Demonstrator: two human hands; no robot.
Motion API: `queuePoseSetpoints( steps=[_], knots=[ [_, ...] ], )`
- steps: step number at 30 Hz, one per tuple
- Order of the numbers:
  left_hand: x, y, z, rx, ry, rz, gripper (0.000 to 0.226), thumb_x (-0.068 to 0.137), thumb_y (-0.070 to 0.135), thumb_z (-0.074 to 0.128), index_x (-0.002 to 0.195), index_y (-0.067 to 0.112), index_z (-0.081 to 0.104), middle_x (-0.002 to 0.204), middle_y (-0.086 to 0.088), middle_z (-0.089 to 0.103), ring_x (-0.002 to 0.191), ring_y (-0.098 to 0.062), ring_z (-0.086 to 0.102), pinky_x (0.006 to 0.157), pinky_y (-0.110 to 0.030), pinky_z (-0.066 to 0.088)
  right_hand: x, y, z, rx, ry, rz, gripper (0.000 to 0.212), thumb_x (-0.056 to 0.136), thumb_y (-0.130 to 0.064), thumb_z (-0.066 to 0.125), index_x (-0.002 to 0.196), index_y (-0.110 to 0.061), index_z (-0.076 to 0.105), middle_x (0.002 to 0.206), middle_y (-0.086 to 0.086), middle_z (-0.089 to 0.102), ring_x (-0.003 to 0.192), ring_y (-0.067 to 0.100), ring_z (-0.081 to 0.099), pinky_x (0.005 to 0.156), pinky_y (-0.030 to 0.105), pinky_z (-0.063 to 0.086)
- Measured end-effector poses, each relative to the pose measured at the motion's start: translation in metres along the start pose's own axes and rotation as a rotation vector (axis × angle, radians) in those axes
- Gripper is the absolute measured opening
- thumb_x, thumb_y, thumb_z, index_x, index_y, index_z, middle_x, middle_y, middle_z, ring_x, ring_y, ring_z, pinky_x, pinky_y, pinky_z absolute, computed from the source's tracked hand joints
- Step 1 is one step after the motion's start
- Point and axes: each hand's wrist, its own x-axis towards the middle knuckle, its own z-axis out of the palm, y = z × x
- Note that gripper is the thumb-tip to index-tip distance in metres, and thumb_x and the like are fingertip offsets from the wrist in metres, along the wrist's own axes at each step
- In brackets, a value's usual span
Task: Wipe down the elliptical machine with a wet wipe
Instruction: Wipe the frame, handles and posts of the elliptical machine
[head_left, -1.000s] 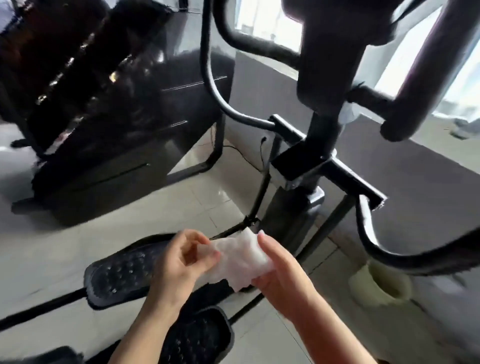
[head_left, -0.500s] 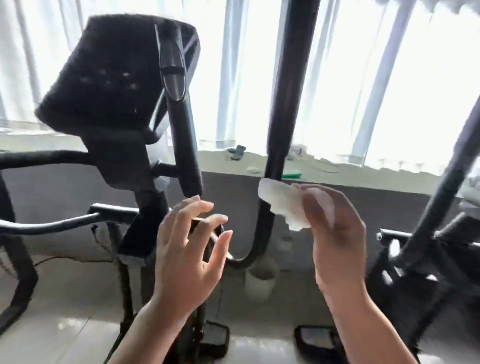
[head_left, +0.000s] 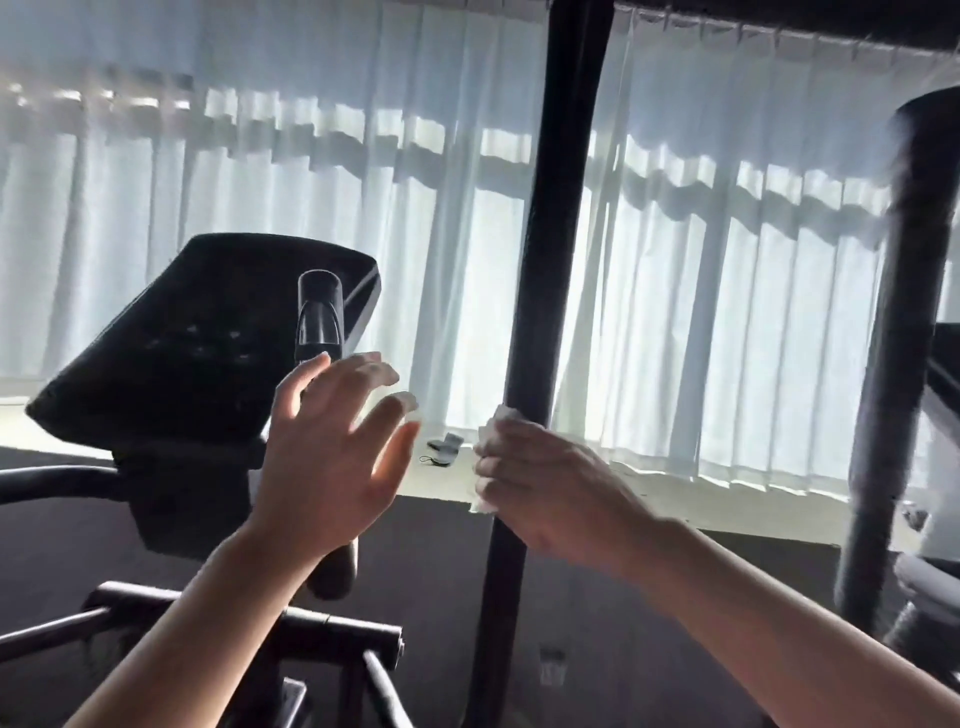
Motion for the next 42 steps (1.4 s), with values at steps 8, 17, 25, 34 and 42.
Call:
queuePoseSetpoints(
  steps=[8,17,25,34,42],
  knots=[
    [0.055,-0.019,0.006,-0.076,0.022,-0.038,0.029,0.095,0.034,0.047,0.097,0.017,0.07,0.107,-0.001,0.064,0.112,-0.019,0.057,0.108,-0.042,0.026,0.076,0.115,-0.063,-0.239,-0.148,-0.086,0.023,0.092,-0.011,0.049,0.088,-0.017,0.071,0.082,-0.001,0.071,0.087,0.021,0.067,0.101,0.034,0.039],
    [0.121,-0.046,0.041,-0.043,-0.025,-0.186,0.043,0.091,0.047,0.038,0.113,0.02,0.063,0.12,-0.002,0.06,0.128,-0.023,0.047,0.113,-0.051,0.014,0.163,0.225,-0.141,-0.549,0.083,0.274,0.028,0.09,-0.013,0.044,0.094,-0.008,0.071,0.097,0.012,0.071,0.1,0.031,0.063,0.105,0.04,0.04],
    [0.12,-0.05,0.043,-0.091,0.05,-0.213,0.056,0.093,0.053,0.035,0.137,0.021,0.051,0.145,-0.007,0.049,0.144,-0.023,0.029,0.115,-0.06,0.007,0.12,0.148,-0.111,-0.006,-0.343,0.194,0.02,0.096,-0.022,0.057,0.084,-0.017,0.072,0.079,-0.007,0.07,0.08,0.0,0.058,0.108,0.027,0.038],
    [0.119,-0.051,0.044,-0.059,-0.011,-0.159,0.057,0.094,0.051,0.032,0.137,0.019,0.052,0.143,-0.009,0.051,0.142,-0.021,0.029,0.116,-0.059,0.008,0.183,0.249,-0.147,-0.33,0.111,0.396,0.021,0.097,-0.017,0.054,0.1,-0.003,0.07,0.105,0.009,0.071,0.109,0.028,0.063,0.107,0.041,0.04],
    [0.118,-0.052,0.041,-0.19,0.066,-0.176,0.056,0.095,0.054,0.033,0.138,0.022,0.048,0.144,-0.005,0.05,0.143,-0.019,0.03,0.118,-0.056,0.008,0.124,0.201,-0.094,0.071,0.469,0.398,0.023,0.097,-0.015,0.054,0.1,0.002,0.068,0.113,0.006,0.064,0.112,0.001,0.052,0.095,0.007,0.04]
  ],
)
